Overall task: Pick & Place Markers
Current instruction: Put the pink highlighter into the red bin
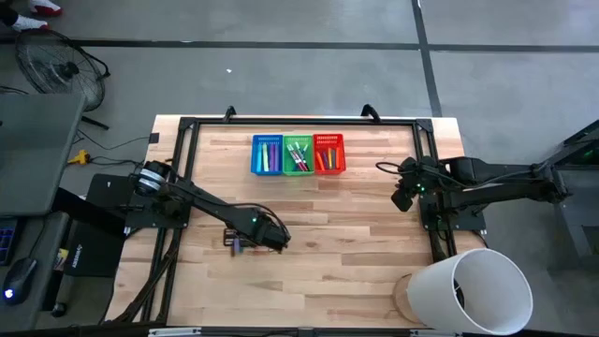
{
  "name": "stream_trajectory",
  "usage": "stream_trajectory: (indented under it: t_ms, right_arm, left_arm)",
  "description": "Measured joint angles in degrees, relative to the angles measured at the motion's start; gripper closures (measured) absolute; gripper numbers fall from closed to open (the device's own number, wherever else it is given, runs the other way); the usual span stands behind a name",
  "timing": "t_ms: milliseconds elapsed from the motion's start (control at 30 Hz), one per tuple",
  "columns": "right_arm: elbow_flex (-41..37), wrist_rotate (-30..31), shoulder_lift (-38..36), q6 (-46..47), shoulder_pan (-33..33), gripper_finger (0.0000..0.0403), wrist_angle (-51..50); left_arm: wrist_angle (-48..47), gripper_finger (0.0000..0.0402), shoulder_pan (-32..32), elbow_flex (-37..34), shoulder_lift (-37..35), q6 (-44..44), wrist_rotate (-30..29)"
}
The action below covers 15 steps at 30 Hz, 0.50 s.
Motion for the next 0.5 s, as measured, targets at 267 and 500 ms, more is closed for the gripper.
stream_trajectory:
  t_ms: [267,500]
  right_arm:
    - [-0.01,-0.11,-0.04,-0.01,0.00,0.0329,-0.01]
    - [-0.01,-0.37,-0.04,-0.63,0.00,0.0329,0.09]
  left_arm:
    - [0.47,0.0302,0.33,0.10,1.53,0.26,1.28]
    - [1.66,0.0303,0.39,0.19,3.10,0.61,2.31]
